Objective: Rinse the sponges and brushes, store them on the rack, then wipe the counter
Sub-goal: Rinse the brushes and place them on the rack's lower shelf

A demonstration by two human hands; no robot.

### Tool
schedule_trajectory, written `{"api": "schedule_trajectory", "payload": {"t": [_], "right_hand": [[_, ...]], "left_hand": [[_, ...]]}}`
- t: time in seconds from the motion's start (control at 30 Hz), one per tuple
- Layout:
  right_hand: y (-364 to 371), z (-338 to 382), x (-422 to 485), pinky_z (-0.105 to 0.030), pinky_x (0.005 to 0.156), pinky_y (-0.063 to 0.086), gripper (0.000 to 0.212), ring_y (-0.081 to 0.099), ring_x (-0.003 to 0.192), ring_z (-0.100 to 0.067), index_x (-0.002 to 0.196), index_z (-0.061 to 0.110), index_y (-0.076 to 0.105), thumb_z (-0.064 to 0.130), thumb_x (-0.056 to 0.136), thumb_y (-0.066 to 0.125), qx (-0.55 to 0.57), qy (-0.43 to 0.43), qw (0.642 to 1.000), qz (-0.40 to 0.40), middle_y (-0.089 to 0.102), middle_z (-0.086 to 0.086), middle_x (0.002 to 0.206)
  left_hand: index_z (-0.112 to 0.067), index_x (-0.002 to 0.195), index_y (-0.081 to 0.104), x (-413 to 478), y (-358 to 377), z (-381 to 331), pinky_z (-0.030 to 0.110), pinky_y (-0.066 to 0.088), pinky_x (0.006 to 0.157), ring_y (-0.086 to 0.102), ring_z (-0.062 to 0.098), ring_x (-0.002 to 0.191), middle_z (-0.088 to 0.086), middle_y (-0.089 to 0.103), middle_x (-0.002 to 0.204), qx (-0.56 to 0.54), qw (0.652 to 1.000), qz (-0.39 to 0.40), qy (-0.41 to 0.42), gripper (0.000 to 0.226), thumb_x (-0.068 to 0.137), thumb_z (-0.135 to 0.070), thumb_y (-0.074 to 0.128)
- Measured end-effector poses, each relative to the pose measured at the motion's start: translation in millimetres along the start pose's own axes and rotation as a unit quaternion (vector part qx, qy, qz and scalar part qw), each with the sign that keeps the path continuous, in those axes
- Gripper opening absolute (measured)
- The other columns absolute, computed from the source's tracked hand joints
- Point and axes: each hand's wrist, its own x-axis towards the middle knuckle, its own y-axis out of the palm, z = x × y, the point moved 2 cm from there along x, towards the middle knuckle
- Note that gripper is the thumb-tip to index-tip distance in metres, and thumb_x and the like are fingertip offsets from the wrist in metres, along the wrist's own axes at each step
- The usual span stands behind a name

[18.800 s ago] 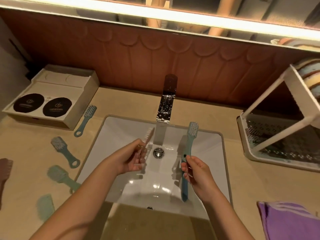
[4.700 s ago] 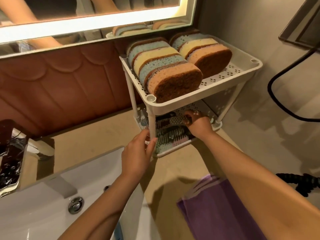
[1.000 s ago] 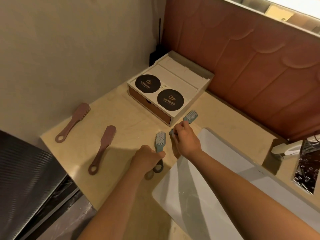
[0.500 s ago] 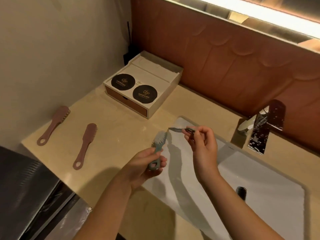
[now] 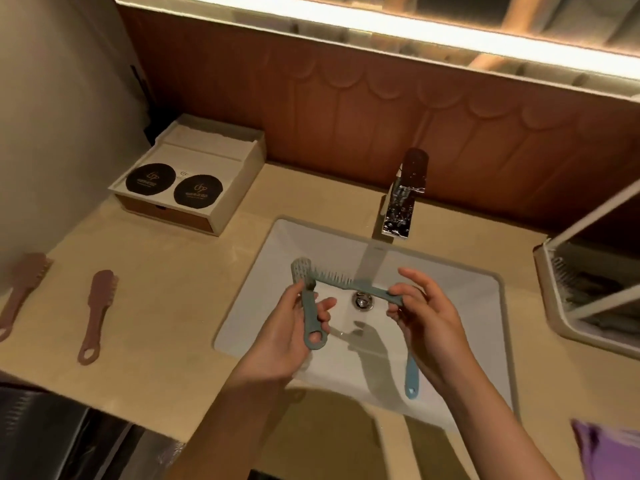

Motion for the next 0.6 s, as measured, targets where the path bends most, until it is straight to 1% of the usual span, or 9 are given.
{"api": "schedule_trajectory", "payload": {"t": [0.07, 0.1, 0.17, 0.23, 0.27, 0.37, 0.43, 0.5, 0.6], "right_hand": [[-19.9, 10.0, -11.0, -0.019, 0.062, 0.05, 0.04, 0.053, 0.064, -0.014, 0.109, 0.016, 0.059, -0.011, 0.091, 0.036, -0.029, 0.008, 0.999, 0.02, 0.062, -0.005, 0.08], [-29.7, 13.8, -16.5, -0.021, 0.063, 0.049, 0.041, 0.052, 0.066, -0.016, 0.11, 0.017, 0.059, -0.011, 0.091, 0.036, -0.047, 0.01, 0.998, 0.029, 0.062, -0.005, 0.08], [-51.1, 21.4, -27.4, -0.027, 0.07, 0.047, 0.043, 0.052, 0.072, -0.02, 0.112, 0.019, 0.06, -0.01, 0.092, 0.036, -0.082, 0.008, 0.996, 0.035, 0.063, -0.004, 0.084], [-68.4, 26.9, -35.9, -0.028, 0.073, 0.047, 0.044, 0.054, 0.078, -0.018, 0.115, 0.022, 0.059, -0.008, 0.093, 0.036, -0.116, 0.003, 0.993, 0.034, 0.064, -0.003, 0.089], [-76.1, 29.6, -39.6, -0.027, 0.073, 0.047, 0.044, 0.055, 0.078, -0.015, 0.115, 0.023, 0.059, -0.008, 0.093, 0.037, -0.131, -0.004, 0.991, 0.03, 0.064, -0.003, 0.092], [-103.0, 38.5, -50.8, -0.026, 0.072, 0.05, 0.045, 0.059, 0.077, -0.008, 0.114, 0.026, 0.059, -0.008, 0.093, 0.04, -0.176, -0.03, 0.984, 0.011, 0.064, 0.001, 0.095], [-113.5, 40.8, -53.3, -0.024, 0.073, 0.052, 0.044, 0.059, 0.08, -0.009, 0.114, 0.028, 0.057, -0.007, 0.092, 0.043, -0.232, -0.046, 0.972, 0.003, 0.062, 0.001, 0.097], [-128.8, 43.3, -58.5, -0.021, 0.076, 0.051, 0.04, 0.058, 0.085, -0.012, 0.111, 0.031, 0.055, -0.002, 0.093, 0.046, -0.318, -0.068, 0.946, -0.023, 0.059, 0.001, 0.101], [-145.7, 45.5, -67.5, -0.008, 0.08, 0.036, 0.033, 0.049, 0.102, -0.006, 0.116, 0.033, 0.052, 0.011, 0.092, 0.052, -0.495, -0.109, 0.858, -0.079, 0.052, 0.011, 0.112]], "left_hand": [[-0.007, 0.117, 0.049, -1.5, 14.5, 8.7, 0.019, 0.038, 0.039, 0.046, 0.013, 0.05, 0.006, 0.057, 0.06, 0.031, 0.999, 0.025, -0.013, 0.056, 0.092, -0.056, 0.035], [-0.008, 0.112, 0.053, -3.4, 22.3, 12.8, 0.018, 0.034, 0.038, 0.045, 0.013, 0.05, 0.006, 0.054, 0.06, 0.058, 0.998, 0.035, -0.021, 0.061, 0.09, -0.061, 0.033], [-0.01, 0.099, 0.059, -5.6, 38.9, 22.6, 0.018, 0.032, 0.038, 0.045, 0.013, 0.05, 0.006, 0.052, 0.06, 0.112, 0.992, 0.051, -0.028, 0.059, 0.087, -0.063, 0.035], [-0.014, 0.093, 0.058, -6.2, 51.8, 31.5, 0.018, 0.031, 0.038, 0.046, 0.013, 0.05, 0.005, 0.054, 0.059, 0.154, 0.986, 0.062, -0.024, 0.045, 0.084, -0.056, 0.045], [-0.013, 0.095, 0.057, -5.9, 57.3, 36.0, 0.018, 0.031, 0.037, 0.047, 0.012, 0.05, 0.004, 0.055, 0.058, 0.176, 0.982, 0.064, -0.017, 0.04, 0.082, -0.05, 0.051], [-0.003, 0.11, 0.053, -0.3, 73.1, 54.8, 0.016, 0.032, 0.035, 0.046, 0.011, 0.05, 0.0, 0.056, 0.058, 0.27, 0.961, 0.045, 0.027, 0.037, 0.088, -0.032, 0.057], [-0.003, 0.114, 0.052, 0.5, 78.1, 63.7, 0.016, 0.033, 0.037, 0.047, 0.009, 0.049, 0.0, 0.058, 0.062, 0.329, 0.943, 0.018, 0.054, 0.035, 0.091, -0.028, 0.056], [-0.008, 0.113, 0.052, 1.7, 87.8, 75.0, 0.016, 0.036, 0.039, 0.049, 0.009, 0.049, 0.003, 0.061, 0.07, 0.368, 0.928, 0.002, 0.064, 0.028, 0.091, -0.026, 0.057], [-0.014, 0.111, 0.051, 3.4, 100.5, 84.1, 0.02, 0.045, 0.049, 0.057, 0.012, 0.062, 0.006, 0.065, 0.089, 0.404, 0.91, -0.003, 0.092, 0.025, 0.09, -0.024, 0.06]]}}
